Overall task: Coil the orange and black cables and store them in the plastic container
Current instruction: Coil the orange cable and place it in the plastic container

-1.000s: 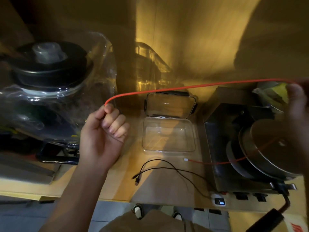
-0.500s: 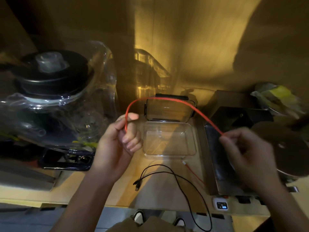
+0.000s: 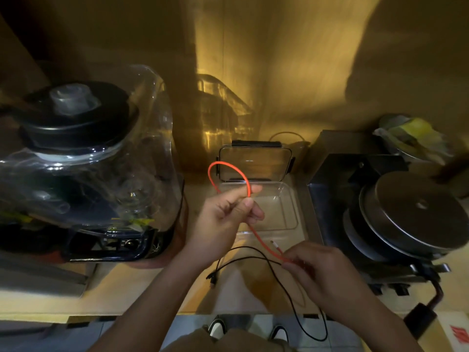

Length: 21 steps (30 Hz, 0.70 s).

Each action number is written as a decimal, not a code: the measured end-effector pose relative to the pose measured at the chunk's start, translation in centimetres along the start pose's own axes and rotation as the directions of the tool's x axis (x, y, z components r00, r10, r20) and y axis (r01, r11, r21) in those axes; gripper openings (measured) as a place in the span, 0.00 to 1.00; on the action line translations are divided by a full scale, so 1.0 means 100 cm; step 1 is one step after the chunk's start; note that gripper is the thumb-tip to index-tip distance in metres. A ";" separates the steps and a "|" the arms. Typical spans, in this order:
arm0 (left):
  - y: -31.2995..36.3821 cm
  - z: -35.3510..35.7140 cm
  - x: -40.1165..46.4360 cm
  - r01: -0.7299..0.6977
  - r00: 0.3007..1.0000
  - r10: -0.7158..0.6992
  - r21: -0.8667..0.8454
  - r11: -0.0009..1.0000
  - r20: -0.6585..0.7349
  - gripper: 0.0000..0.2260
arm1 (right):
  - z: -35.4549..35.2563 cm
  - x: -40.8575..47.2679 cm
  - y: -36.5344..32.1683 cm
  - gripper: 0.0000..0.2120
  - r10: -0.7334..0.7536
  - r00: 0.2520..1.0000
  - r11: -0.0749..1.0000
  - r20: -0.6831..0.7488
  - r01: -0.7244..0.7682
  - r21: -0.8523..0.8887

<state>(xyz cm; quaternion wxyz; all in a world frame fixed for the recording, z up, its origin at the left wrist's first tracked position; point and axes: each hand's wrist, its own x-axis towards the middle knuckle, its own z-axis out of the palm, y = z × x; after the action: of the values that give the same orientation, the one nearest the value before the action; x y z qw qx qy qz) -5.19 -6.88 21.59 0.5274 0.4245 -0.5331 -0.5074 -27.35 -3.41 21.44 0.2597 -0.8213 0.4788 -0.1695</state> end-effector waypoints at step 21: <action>-0.019 -0.040 -0.023 -0.061 0.972 -0.089 0.601 0.797 0.217 0.12 | -0.038 0.005 0.001 0.13 0.064 0.967 0.990 -0.247 -0.093 -0.108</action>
<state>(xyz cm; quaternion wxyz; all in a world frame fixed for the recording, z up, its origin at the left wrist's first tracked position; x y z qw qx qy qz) -1.20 -5.22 19.11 0.2944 0.5115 -0.7220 -0.3611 -29.17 -4.86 24.46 0.1565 -0.7889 0.5482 -0.2294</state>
